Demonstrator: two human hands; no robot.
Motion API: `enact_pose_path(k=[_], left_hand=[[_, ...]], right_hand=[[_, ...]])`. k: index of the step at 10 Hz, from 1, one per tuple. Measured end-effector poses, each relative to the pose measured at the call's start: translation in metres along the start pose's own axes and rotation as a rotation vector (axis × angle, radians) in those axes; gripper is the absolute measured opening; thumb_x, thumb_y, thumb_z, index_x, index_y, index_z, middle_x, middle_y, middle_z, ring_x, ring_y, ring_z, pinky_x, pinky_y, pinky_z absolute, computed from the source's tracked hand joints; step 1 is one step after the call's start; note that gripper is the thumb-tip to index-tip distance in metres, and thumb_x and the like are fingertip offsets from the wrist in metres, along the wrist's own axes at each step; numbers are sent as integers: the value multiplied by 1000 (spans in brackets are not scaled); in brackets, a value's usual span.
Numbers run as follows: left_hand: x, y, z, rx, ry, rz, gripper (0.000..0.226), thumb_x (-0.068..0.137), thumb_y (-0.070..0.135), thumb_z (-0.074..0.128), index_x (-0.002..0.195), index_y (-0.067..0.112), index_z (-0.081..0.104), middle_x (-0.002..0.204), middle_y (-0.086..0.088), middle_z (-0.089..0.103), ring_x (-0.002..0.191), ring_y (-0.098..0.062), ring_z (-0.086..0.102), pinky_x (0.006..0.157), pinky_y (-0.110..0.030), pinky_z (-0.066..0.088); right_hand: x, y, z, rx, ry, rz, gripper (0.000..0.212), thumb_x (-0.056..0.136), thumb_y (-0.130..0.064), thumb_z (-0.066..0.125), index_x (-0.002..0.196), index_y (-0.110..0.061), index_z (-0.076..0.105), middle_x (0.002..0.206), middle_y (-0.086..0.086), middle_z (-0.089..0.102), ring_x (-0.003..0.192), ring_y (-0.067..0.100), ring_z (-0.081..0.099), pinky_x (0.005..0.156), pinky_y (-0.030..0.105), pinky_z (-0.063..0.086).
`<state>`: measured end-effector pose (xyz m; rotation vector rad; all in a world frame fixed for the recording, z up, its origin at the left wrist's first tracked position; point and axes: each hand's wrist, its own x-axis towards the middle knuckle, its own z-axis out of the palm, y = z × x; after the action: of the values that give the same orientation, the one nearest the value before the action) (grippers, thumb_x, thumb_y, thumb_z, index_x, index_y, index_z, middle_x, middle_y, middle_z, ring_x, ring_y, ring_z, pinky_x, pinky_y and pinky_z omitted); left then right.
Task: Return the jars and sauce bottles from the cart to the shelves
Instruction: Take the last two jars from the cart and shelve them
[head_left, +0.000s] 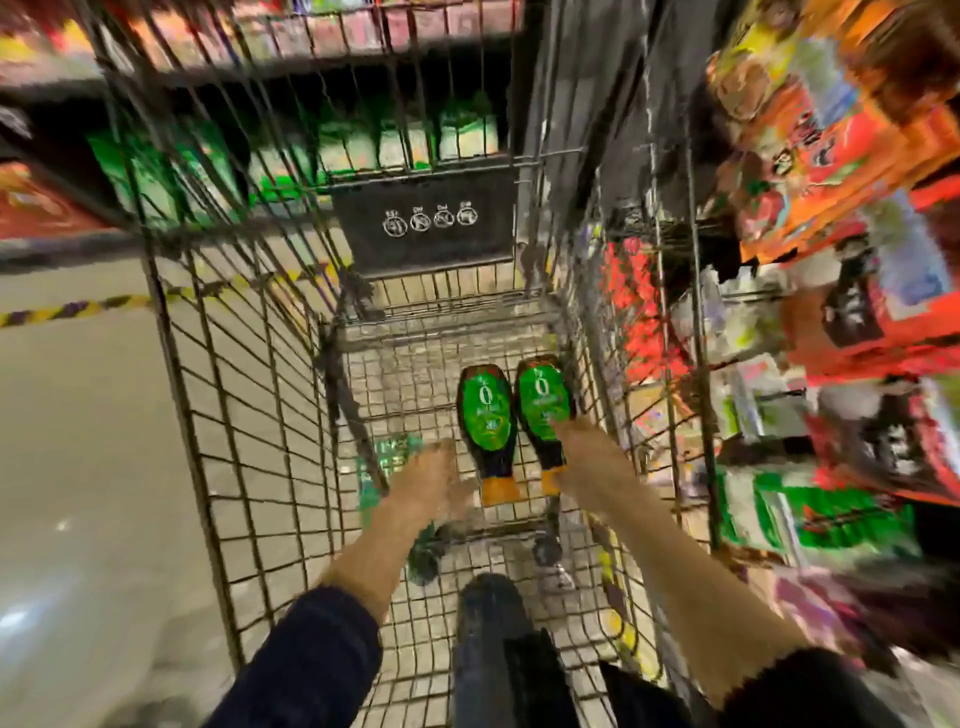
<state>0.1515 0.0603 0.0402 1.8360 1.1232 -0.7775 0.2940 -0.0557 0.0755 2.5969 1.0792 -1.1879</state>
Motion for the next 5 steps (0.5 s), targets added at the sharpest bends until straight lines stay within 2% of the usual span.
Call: enact_pose_path(k=[1, 2, 3, 4, 5], left_hand=[[29, -1, 15, 17, 5, -83, 45, 88, 16, 57, 128, -3, 45, 132, -21, 50, 122, -34, 49, 99, -35, 39], [57, 4, 35, 23, -23, -114, 36, 90, 15, 53, 123, 0, 52, 128, -19, 55, 118, -33, 52, 94, -35, 41], [76, 3, 51, -30, -8, -136, 49, 88, 27, 59, 128, 1, 49, 118, -15, 61, 110, -30, 58, 87, -32, 45], [96, -1, 70, -142, 58, -184, 91, 79, 49, 65, 143, 0, 23, 120, -19, 57, 111, -36, 55, 90, -39, 45], [86, 10, 60, -353, 96, -171, 69, 91, 28, 55, 145, 9, 17, 138, -14, 43, 124, -33, 44, 94, -29, 43]], right_hand=[[28, 5, 16, -1, 0, 27, 50, 82, -10, 60, 130, -10, 47, 125, 15, 53, 115, 31, 54, 91, 36, 48], [58, 11, 32, -89, -12, 41, 51, 85, -18, 59, 133, -8, 42, 130, 15, 48, 119, 30, 50, 94, 36, 46], [74, 15, 39, -133, -32, 83, 48, 87, -20, 58, 129, -6, 43, 128, 14, 48, 117, 30, 53, 93, 36, 46], [89, 20, 46, -58, -48, 159, 51, 86, -22, 61, 129, -4, 43, 129, 16, 48, 117, 32, 53, 92, 36, 47], [98, 26, 54, 86, -58, 233, 75, 84, -25, 64, 143, -3, 22, 138, 19, 41, 122, 35, 48, 95, 38, 45]])
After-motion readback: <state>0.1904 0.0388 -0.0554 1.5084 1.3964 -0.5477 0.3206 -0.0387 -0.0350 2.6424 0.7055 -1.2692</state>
